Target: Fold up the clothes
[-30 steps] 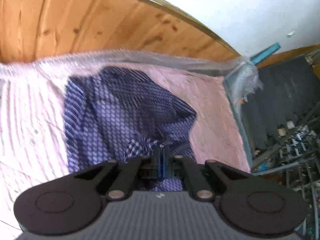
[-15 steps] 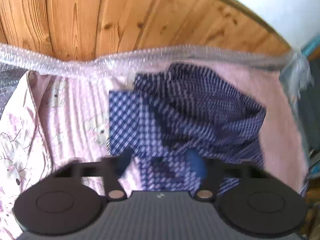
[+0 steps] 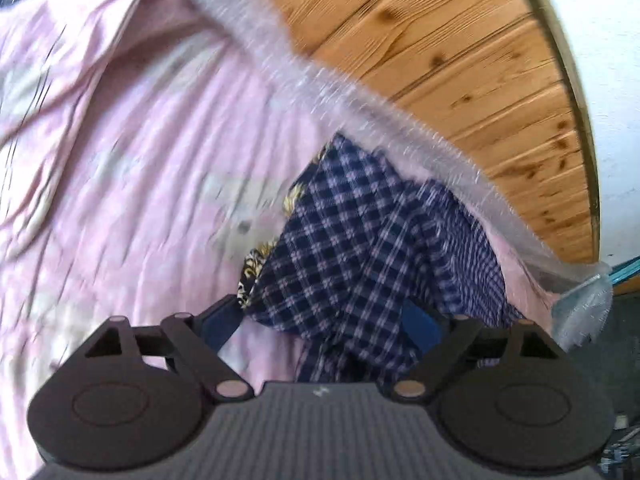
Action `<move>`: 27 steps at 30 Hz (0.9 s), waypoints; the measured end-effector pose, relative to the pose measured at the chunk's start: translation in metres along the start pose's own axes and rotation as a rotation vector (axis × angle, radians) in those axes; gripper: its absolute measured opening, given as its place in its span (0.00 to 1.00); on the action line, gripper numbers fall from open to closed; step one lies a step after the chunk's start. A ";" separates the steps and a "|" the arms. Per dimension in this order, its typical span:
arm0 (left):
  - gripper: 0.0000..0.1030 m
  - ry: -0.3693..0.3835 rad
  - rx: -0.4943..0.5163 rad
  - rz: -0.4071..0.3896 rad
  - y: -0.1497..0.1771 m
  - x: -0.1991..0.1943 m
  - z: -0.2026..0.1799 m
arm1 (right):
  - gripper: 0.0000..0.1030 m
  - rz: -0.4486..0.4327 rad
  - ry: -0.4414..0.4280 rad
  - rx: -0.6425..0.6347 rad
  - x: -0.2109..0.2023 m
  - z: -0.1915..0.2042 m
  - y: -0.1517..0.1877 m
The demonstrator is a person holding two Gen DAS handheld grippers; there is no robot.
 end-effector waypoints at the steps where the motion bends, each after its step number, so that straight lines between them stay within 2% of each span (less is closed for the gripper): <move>1: 0.30 0.006 0.010 -0.013 0.000 0.002 -0.003 | 0.32 -0.018 0.000 -0.016 0.013 -0.010 -0.015; 2: 0.03 0.018 0.019 -0.006 -0.001 0.004 -0.007 | 0.28 -0.028 0.004 -0.041 0.030 -0.020 -0.033; 4: 0.04 0.049 0.034 -0.039 -0.002 -0.006 -0.016 | 0.25 -0.028 0.006 -0.094 0.064 -0.039 -0.068; 8: 0.04 0.212 0.029 -0.169 -0.005 -0.066 -0.041 | 0.26 0.018 -0.016 -0.273 0.138 -0.062 -0.135; 10: 0.04 0.246 0.015 -0.224 -0.006 -0.094 -0.044 | 0.27 0.067 -0.008 -0.350 0.173 -0.071 -0.157; 12: 0.04 0.233 -0.022 -0.264 -0.008 -0.108 -0.035 | 0.24 0.129 -0.001 -0.401 0.211 -0.082 -0.175; 15: 0.04 0.139 -0.065 -0.273 -0.008 -0.103 -0.009 | 0.11 0.116 0.026 -0.376 0.248 -0.101 -0.188; 16: 0.04 0.112 -0.081 -0.271 -0.007 -0.099 0.000 | 0.11 0.107 0.015 -0.340 0.249 -0.106 -0.190; 18: 0.04 0.116 -0.125 -0.270 -0.006 -0.091 0.012 | 0.12 0.089 -0.010 -0.268 0.250 -0.116 -0.195; 21: 0.04 0.163 -0.136 -0.277 -0.003 -0.093 0.010 | 0.25 0.000 -0.073 -0.126 0.219 -0.128 -0.196; 23: 0.04 0.212 -0.133 -0.301 -0.003 -0.103 0.002 | 0.25 -0.068 -0.109 -0.033 0.195 -0.135 -0.197; 26: 0.04 0.255 -0.129 -0.317 -0.014 -0.113 -0.007 | 0.25 -0.052 -0.131 -0.031 0.178 -0.125 -0.176; 27: 0.04 0.251 -0.118 -0.314 -0.020 -0.112 -0.010 | 0.25 -0.035 -0.110 -0.029 0.173 -0.122 -0.163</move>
Point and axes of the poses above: each gripper's, at about its wrist camera, not at the fingertips, and x roughly the way its jaws point, z to its left, y to its underside, the point moved 6 cm from there along x, roughly the way its jaws point, and after that the axes turned 14 degrees about -x, right-handed, at the moved point
